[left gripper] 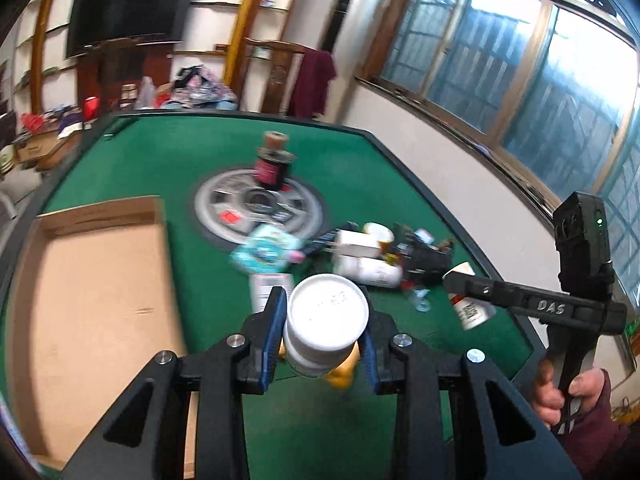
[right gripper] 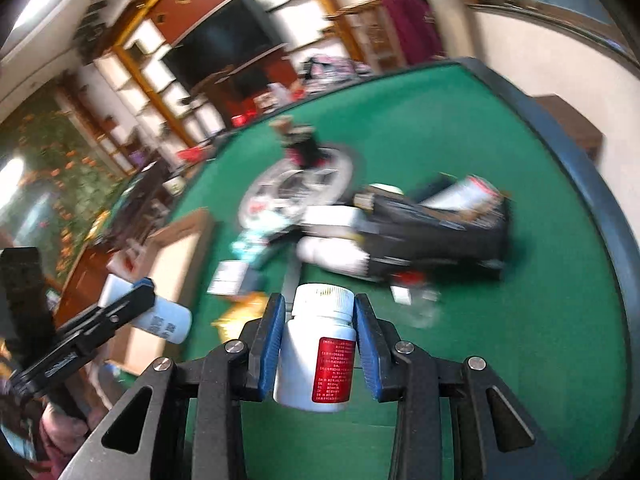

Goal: Organize objects
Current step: 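Carry both bottles into the cardboard box and open both tools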

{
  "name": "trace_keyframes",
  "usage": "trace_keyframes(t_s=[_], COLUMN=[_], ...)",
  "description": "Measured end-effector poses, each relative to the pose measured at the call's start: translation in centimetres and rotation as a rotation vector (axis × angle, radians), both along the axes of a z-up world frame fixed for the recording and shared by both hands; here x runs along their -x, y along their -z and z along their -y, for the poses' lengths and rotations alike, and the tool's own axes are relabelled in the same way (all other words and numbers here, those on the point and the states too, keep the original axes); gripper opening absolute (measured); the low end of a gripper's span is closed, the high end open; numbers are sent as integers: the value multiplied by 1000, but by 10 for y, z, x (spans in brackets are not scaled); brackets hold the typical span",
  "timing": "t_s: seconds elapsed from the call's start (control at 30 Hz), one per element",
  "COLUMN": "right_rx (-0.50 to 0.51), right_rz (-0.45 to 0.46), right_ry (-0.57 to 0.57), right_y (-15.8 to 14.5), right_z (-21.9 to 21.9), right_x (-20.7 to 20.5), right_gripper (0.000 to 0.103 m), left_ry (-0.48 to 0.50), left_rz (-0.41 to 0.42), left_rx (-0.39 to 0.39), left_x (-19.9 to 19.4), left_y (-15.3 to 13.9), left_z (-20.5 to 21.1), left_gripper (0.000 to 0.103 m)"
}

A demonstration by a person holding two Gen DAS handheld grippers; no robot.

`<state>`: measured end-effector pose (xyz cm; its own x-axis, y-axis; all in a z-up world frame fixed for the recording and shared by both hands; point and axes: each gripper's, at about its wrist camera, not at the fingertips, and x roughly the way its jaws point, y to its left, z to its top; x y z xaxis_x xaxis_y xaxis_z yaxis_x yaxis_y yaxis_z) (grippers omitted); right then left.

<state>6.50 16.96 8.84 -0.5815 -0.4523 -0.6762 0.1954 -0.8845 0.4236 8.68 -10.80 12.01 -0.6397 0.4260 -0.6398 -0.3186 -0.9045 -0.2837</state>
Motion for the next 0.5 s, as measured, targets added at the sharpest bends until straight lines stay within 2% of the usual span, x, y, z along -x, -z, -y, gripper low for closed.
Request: trace_keyframes(t_s=[0.23, 0.5], right_rx=[81, 63], right_rz=[58, 142], right_ry=[-199, -309], right_y=[-13, 2], right_z=[94, 213], right_x=[39, 106], right_gripper=[38, 38], left_ry=[-129, -187], left_rz=[57, 211], left_rx=[58, -4], left_x=[17, 78], left_y=[4, 45], left_z=[78, 137], left_gripper=[32, 32])
